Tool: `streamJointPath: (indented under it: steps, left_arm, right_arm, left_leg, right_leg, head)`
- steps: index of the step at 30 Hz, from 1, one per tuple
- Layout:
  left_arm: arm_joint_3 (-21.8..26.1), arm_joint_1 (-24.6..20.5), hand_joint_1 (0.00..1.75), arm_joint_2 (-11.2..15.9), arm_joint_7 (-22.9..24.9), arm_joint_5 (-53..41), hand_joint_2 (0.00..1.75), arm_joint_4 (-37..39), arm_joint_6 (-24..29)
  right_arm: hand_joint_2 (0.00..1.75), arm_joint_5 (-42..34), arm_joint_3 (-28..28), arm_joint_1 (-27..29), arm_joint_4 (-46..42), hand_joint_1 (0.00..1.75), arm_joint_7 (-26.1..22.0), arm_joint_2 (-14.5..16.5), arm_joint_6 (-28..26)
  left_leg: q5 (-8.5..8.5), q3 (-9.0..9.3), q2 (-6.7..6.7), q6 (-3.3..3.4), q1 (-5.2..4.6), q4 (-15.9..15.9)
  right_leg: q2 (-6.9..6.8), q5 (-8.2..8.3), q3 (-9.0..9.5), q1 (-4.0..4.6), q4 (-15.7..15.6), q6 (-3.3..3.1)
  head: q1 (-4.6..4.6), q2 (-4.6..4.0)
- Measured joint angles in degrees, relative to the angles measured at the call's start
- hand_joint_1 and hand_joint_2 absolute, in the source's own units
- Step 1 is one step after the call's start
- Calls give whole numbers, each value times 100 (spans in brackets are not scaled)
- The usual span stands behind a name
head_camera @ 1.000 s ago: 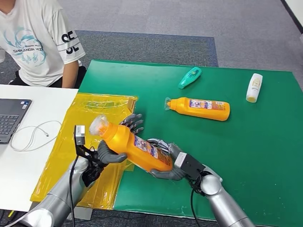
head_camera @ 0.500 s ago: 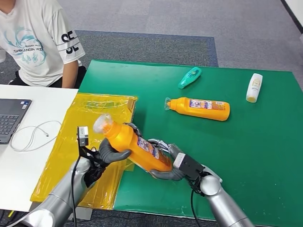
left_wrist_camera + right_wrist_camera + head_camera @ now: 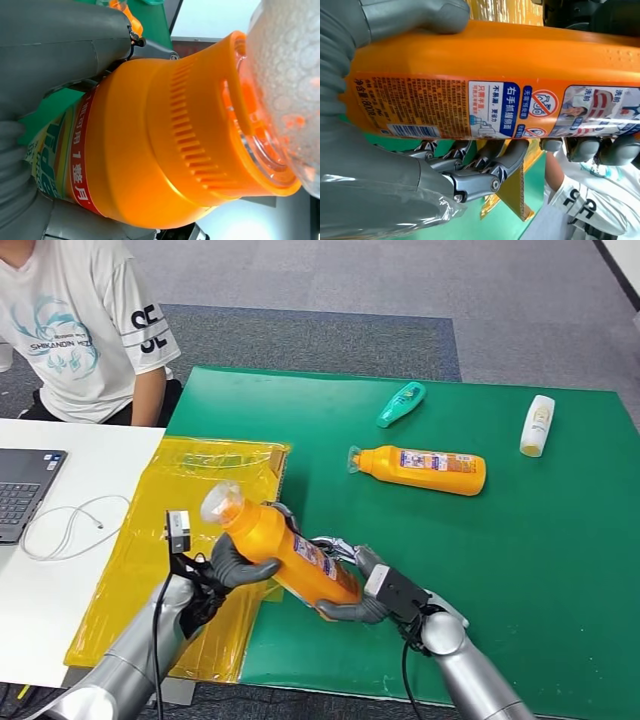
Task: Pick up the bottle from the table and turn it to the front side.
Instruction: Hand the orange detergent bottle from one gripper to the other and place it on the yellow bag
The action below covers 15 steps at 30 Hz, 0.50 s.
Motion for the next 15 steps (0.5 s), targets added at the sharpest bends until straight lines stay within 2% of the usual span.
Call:
streamJointPath:
  steps: [1, 15]
  left_arm:
    - [0, 4, 175, -1, -6, -11, 175, -1, 1]
    - [3, 141, 175, 66, -21, -238, 175, -91, 139]
  right_arm:
    - [175, 1, 0, 1, 1, 1, 5, 1, -1]
    - [175, 17, -13, -22, 2, 0, 14, 3, -75]
  left_leg:
    - [0, 0, 0, 0, 0, 0]
    - [0, 0, 0, 0, 0, 0]
  right_leg:
    - [0, 0, 0, 0, 0, 0]
    - [0, 0, -1, 0, 0, 0]
  head:
    - [0, -1]
    - [0, -1]
